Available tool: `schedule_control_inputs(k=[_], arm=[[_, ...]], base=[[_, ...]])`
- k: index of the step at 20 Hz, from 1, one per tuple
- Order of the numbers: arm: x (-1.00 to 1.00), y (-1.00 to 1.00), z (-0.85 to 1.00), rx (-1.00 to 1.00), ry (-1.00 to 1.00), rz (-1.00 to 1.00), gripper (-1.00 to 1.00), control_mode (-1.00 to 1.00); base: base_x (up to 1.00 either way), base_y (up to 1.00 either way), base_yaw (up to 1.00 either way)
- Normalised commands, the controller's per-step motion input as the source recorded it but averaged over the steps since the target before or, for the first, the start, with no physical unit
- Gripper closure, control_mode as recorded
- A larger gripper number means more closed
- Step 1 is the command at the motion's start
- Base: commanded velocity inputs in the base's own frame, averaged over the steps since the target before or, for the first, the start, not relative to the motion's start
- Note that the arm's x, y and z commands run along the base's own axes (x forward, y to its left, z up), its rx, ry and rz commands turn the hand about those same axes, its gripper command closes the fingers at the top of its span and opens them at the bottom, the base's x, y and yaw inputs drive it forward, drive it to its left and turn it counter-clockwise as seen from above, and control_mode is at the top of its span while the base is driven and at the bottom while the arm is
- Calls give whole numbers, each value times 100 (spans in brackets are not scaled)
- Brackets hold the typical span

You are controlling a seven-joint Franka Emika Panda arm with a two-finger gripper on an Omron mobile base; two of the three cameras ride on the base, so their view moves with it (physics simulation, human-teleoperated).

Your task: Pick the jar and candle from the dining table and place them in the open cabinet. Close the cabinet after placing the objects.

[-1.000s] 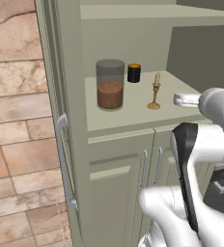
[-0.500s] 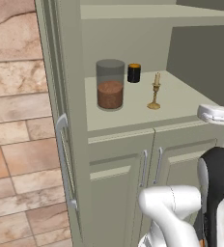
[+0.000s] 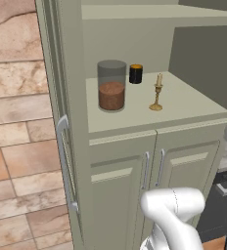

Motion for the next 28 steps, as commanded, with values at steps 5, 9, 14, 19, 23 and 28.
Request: schedule_control_inputs(k=[5,9,14,19,23,28], arm=[[-45,36,0,-3,-23,0,-100,-100],[-47,34,0,-3,-26,0,-100,-100],[-51,27,-1,-2,-25,0,-100,-100],[-28,36,-12,-10,-24,0,-100,-100],[-12,43,-16,-12,-16,0,-100,-100],[-10,42,-18,-12,-14,0,-100,-100]], base=[[0,0,0],[0,0,0],[0,0,0],[0,0,0],[0,0,0],[0,0,0]])
